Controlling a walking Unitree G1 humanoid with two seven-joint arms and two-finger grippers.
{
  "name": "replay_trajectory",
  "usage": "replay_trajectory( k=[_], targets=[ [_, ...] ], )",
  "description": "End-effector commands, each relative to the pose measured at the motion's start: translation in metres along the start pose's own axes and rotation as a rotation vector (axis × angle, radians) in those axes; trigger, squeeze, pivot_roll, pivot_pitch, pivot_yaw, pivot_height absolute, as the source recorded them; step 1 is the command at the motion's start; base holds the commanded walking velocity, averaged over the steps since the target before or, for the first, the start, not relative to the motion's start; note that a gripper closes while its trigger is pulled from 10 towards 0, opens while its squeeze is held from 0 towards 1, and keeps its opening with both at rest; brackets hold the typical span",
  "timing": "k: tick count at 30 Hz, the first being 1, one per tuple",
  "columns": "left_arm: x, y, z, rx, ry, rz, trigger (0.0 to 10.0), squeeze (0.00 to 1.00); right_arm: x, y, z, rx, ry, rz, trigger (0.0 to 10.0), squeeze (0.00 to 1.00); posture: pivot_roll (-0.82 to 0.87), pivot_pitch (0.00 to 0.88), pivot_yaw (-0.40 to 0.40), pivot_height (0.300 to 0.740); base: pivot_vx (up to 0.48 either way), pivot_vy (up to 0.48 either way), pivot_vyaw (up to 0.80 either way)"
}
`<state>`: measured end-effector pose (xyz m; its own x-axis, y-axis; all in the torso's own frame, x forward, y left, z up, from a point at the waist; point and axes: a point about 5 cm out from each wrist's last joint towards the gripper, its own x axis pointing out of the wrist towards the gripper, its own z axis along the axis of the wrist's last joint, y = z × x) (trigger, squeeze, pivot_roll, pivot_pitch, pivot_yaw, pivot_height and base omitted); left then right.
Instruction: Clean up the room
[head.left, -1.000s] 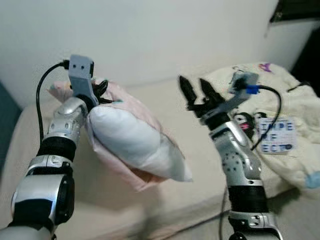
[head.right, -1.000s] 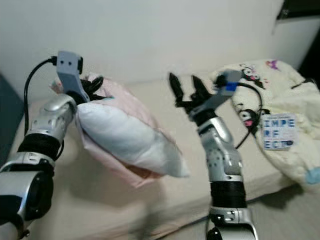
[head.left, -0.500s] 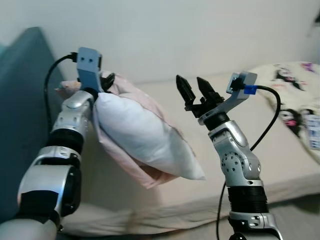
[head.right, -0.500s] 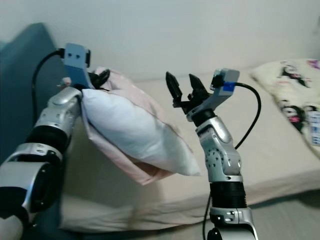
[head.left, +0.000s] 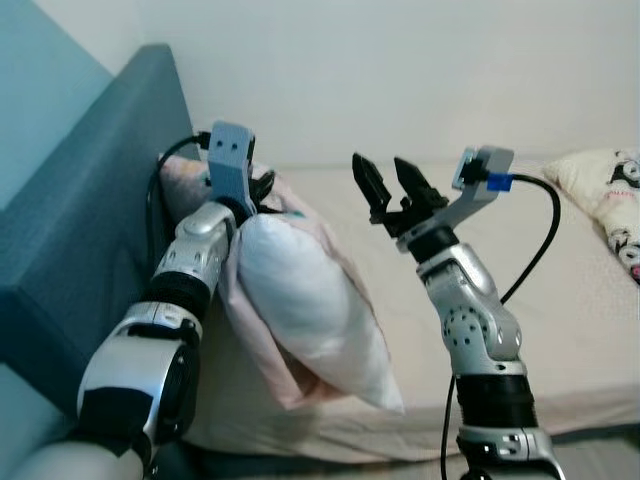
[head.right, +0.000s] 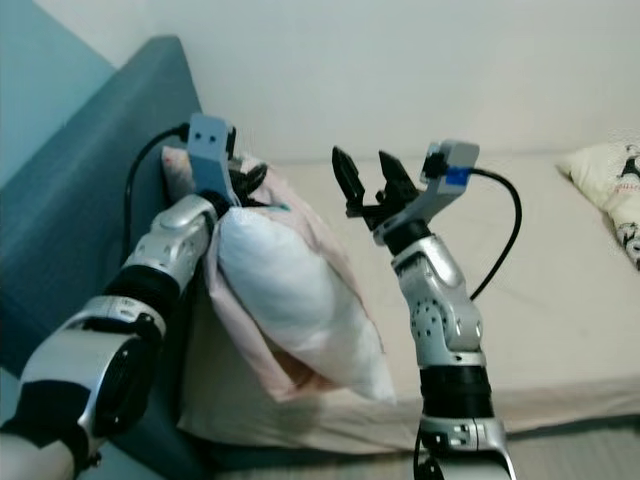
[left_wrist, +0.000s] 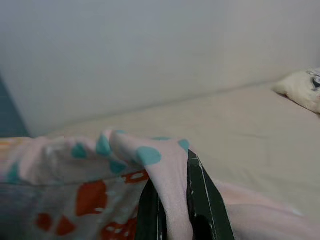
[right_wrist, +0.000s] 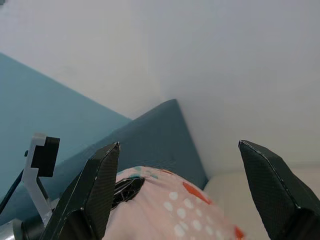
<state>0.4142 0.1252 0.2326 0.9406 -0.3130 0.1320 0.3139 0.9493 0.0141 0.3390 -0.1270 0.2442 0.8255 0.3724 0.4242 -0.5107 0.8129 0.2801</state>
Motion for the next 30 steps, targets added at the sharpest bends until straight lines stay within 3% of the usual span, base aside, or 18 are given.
replay_trajectory(
  k=[1, 10, 21, 30],
  targets=[
    [0.004, -0.006, 0.018, -0.025, -0.106, -0.007, 10.0, 0.0, -0.001, 0.0, 0.002, -0.007, -0.015, -0.001, 10.0, 0.0, -0.2, 0.029, 0.06, 0.74, 0.0, 0.0, 0.0],
    [0.006, -0.005, 0.023, -0.074, -0.13, 0.003, 10.0, 0.0, -0.001, 0.001, 0.002, -0.009, -0.013, 0.006, 10.0, 0.0, -0.2, 0.031, 0.061, 0.74, 0.0, 0.0, 0.0],
    [0.008, -0.01, 0.023, -0.07, -0.136, 0.012, 10.0, 0.0, -0.001, 0.002, 0.002, -0.009, -0.012, 0.01, 10.0, 0.0, -0.21, 0.033, 0.063, 0.74, 0.0, -0.48, 0.0],
    [0.01, -0.016, 0.023, -0.123, -0.15, -0.012, 10.0, 0.0, -0.002, 0.003, 0.001, -0.011, -0.01, 0.011, 10.0, 0.0, -0.21, 0.037, 0.062, 0.74, 0.0, 0.0, 0.0]
  ],
)
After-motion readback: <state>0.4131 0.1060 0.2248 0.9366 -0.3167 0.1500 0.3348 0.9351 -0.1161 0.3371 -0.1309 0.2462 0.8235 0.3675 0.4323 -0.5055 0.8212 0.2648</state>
